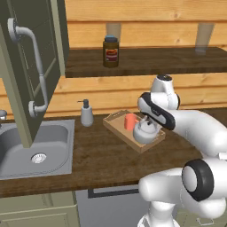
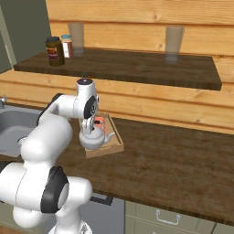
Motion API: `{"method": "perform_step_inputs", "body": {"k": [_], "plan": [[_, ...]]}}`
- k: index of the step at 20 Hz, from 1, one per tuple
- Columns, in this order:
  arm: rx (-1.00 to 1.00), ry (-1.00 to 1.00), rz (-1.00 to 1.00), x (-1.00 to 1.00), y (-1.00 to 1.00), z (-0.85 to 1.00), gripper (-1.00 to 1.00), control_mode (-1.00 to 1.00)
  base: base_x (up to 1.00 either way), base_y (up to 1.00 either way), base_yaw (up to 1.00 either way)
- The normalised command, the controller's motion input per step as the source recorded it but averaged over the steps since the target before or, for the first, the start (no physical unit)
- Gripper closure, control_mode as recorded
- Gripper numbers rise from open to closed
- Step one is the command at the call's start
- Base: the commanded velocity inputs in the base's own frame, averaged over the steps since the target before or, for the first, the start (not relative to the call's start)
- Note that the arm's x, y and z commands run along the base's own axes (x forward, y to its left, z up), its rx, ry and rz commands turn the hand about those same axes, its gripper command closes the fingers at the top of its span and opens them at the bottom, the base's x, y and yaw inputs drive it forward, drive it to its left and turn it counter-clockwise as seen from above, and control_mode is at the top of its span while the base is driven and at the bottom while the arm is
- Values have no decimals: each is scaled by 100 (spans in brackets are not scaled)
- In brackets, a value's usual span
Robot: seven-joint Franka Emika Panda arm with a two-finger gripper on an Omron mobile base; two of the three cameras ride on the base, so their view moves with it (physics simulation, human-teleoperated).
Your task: Pick the kettle from the counter and place it on the tray. Then pick the mug from the cabinet and place it on the tray. Then close the cabinet doors.
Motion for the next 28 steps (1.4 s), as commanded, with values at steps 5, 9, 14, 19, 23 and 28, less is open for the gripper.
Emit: {"method": "perform_step_inputs", "body": {"k": [5, 9, 14, 19, 23, 28], "plan": [[0, 7, 4, 27, -7, -14, 100, -100, 0, 0, 0], [0, 0, 2, 19, -9, 0, 100, -100, 0, 0, 0], [0, 0, 2, 22, -7, -7, 100, -100, 0, 0, 0], [0, 0, 4, 34, -2, -11, 100, -100, 0, 0, 0], [0, 1, 5, 30, 0, -18, 100, -100, 0, 0, 0], [0, 6, 7, 15, 0, -28, 100, -100, 0, 0, 0]]}}
